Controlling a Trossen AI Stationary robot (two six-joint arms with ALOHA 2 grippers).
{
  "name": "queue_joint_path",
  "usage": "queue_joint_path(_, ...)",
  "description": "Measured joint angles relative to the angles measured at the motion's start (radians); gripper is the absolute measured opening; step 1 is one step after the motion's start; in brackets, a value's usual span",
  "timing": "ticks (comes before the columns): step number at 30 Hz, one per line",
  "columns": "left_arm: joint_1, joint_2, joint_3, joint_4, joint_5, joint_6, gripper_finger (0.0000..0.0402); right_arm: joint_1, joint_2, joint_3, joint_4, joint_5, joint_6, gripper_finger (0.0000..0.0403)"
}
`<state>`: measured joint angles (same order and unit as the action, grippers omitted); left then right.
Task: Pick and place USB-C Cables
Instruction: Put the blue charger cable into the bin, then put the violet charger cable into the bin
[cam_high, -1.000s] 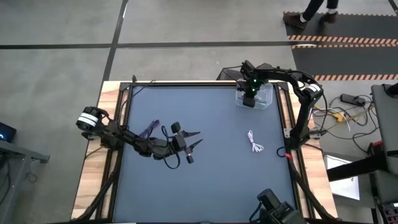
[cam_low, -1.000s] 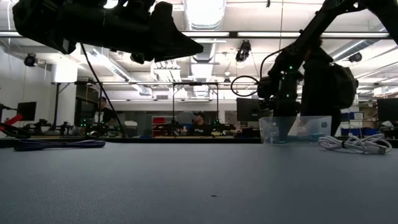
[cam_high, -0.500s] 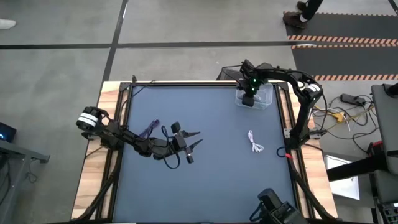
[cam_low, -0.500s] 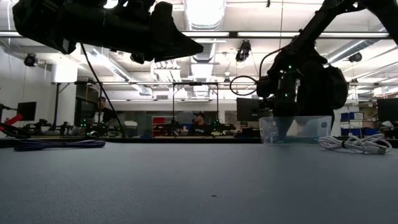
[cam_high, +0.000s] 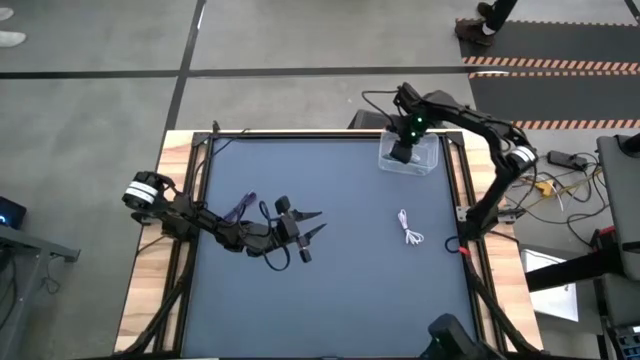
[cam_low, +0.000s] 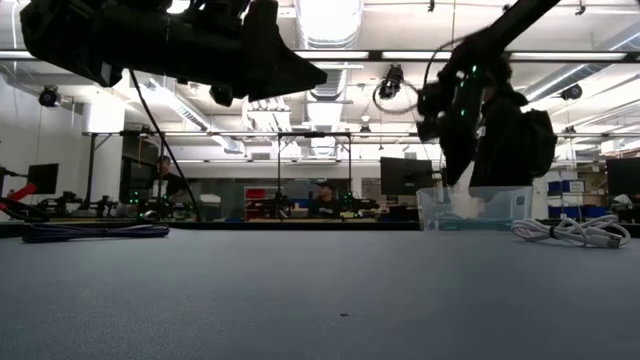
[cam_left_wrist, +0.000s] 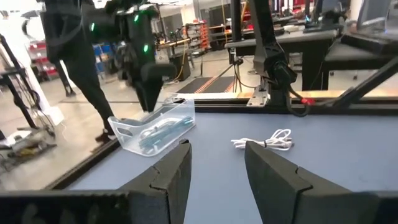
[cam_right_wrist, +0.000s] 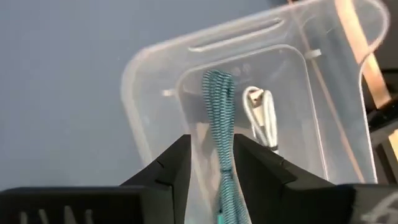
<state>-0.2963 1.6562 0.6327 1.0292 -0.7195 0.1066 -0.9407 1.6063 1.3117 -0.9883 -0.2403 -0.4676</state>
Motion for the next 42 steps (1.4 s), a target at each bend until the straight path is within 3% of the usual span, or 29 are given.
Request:
queue_joint_path(7, 0.001, -0.004, 0.001, -0.02, -0.036, -0.027, 0.0135, 0.113, -0.148, -0.026, 0.007, -0.006, 0.107, 0.0095)
queue_joint_path(13, 0.003, -0.016, 0.005, -0.105, -0.086, -0.092, 0.0135, 0.273, -0.278, -0.111, 0.128, -0.007, 0.204, 0.0086)
queue_joint_path(27, 0.014, -0.097, 0.005, -0.348, -0.087, -0.246, 0.0134, 0.61, -0.509, -0.555, 0.833, 0.005, 0.404, 0.0068)
queue_joint_path(34, 0.041, -0.183, 0.012, -0.649, -0.091, -0.413, 0.0134, 0.68, -0.505, -0.715, 1.145, 0.008, 0.468, 0.0068)
queue_joint_path(42, 0.092, -0.28, 0.049, -1.168, -0.022, -0.71, 0.0134, 0.726, -0.458, -0.837, 1.44, 0.009, 0.496, 0.0068)
